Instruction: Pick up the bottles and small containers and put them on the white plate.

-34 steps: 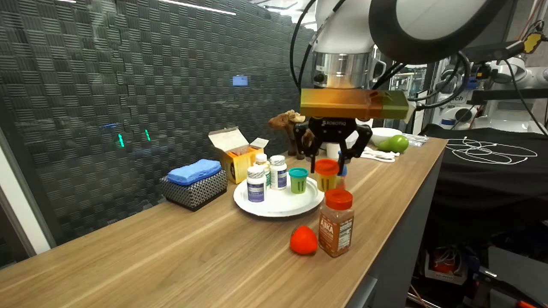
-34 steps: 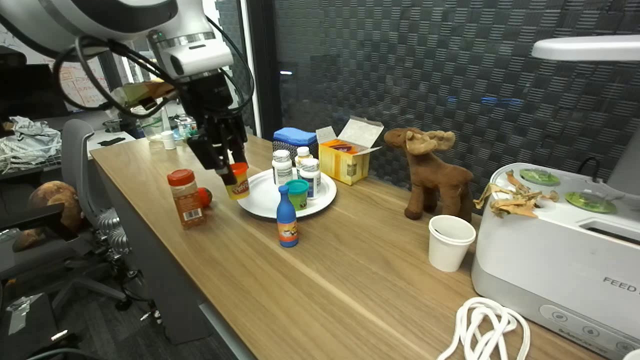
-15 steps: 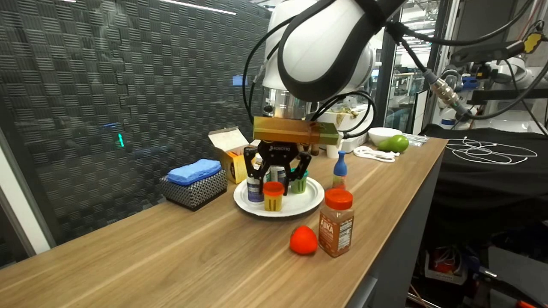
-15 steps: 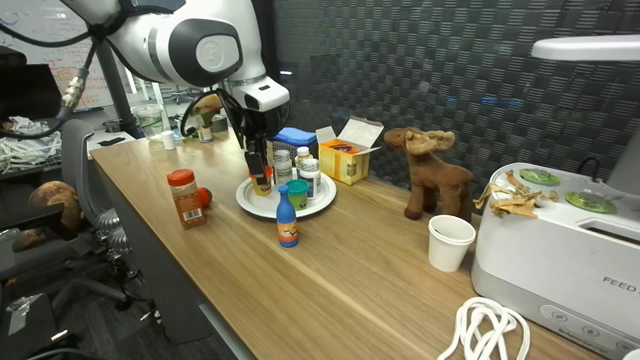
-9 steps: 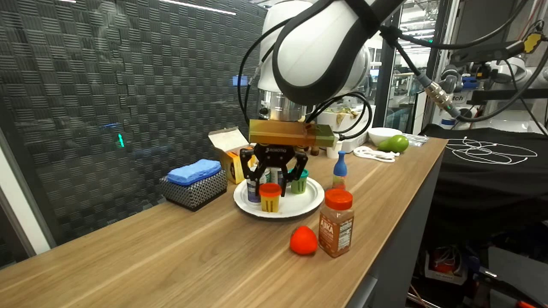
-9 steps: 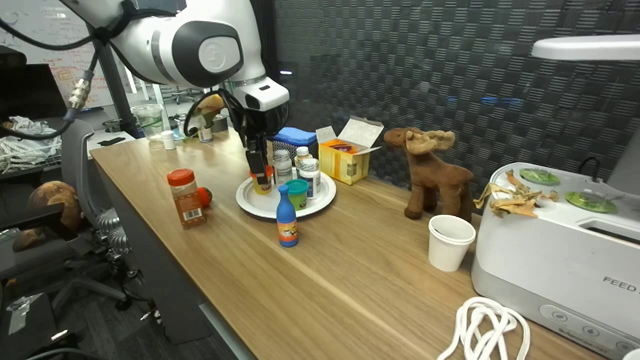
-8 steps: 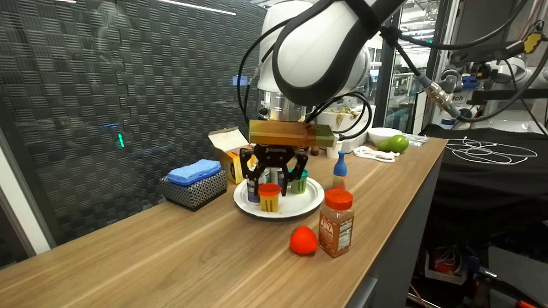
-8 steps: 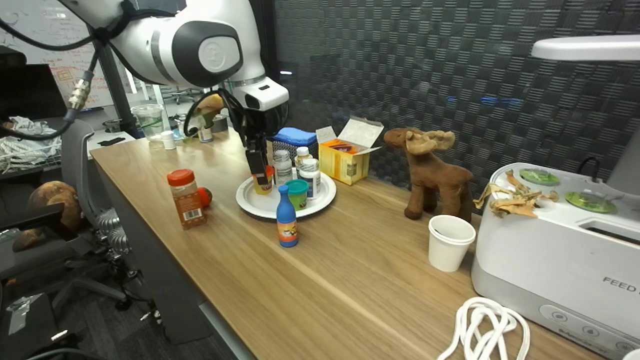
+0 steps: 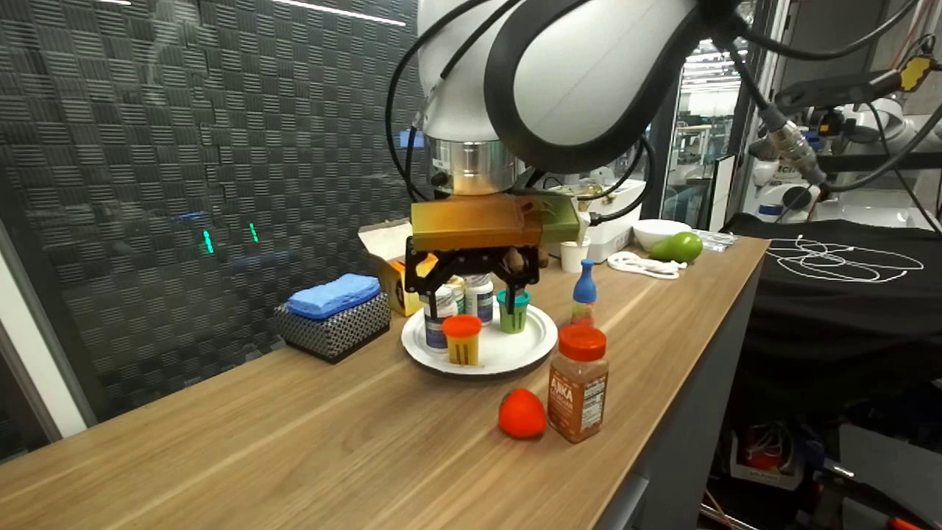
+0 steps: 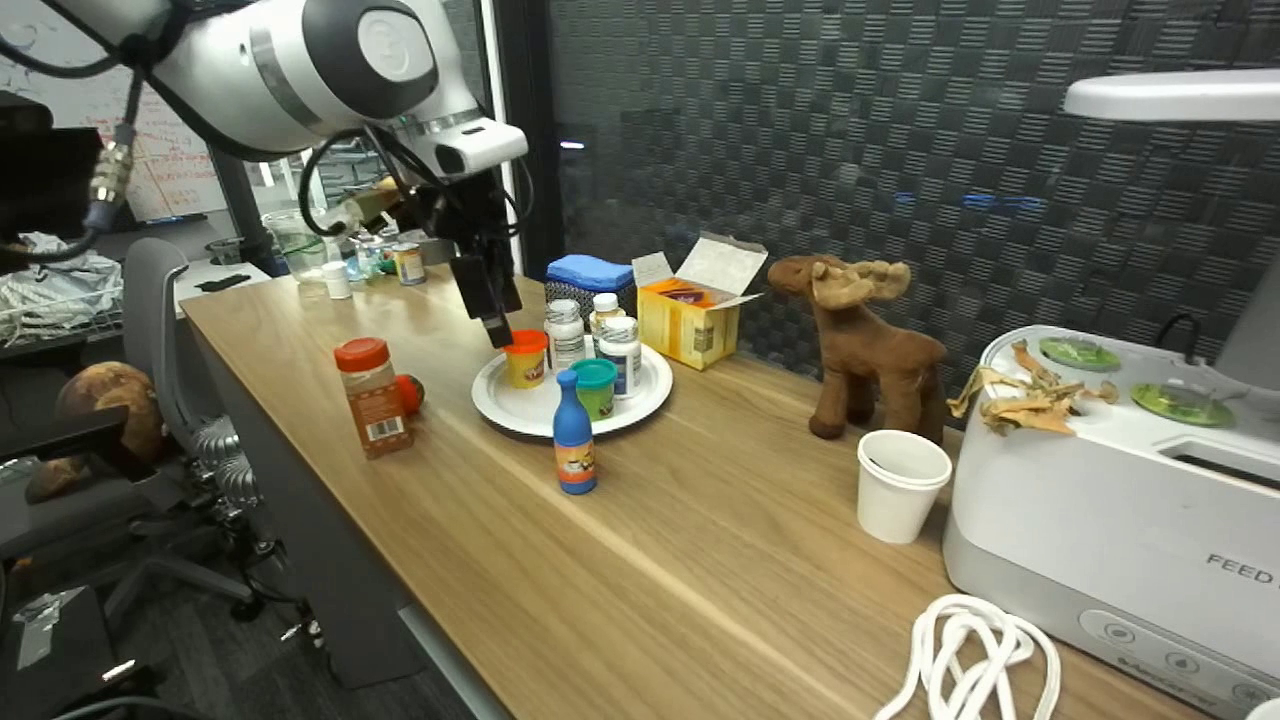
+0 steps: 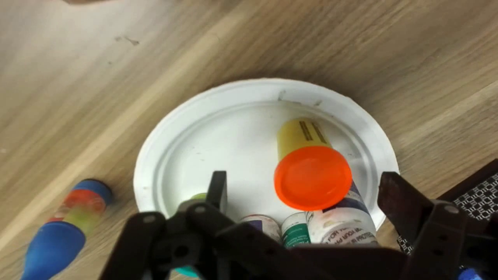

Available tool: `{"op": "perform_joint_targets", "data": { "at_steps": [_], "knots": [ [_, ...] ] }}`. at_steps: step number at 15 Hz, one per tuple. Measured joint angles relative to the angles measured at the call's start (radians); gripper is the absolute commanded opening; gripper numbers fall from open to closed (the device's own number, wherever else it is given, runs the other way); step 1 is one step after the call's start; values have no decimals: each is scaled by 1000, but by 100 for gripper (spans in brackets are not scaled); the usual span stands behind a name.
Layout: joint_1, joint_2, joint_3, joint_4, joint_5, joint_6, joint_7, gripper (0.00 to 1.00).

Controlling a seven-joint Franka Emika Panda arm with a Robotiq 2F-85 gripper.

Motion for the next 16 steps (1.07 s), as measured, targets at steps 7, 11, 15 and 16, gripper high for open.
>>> {"op": "perform_joint_targets", "data": {
  "at_steps": [7,11,15,16],
  "knots": [
    [23,-120,105,-1,-8,-320,57,100],
    [20,-180,125,-13,12,-411,39,100],
    [-6,-216,124,-78,94,-373,-105,100],
    [-23,-221,120,-102,113,-347,-158,100]
  ]
}}
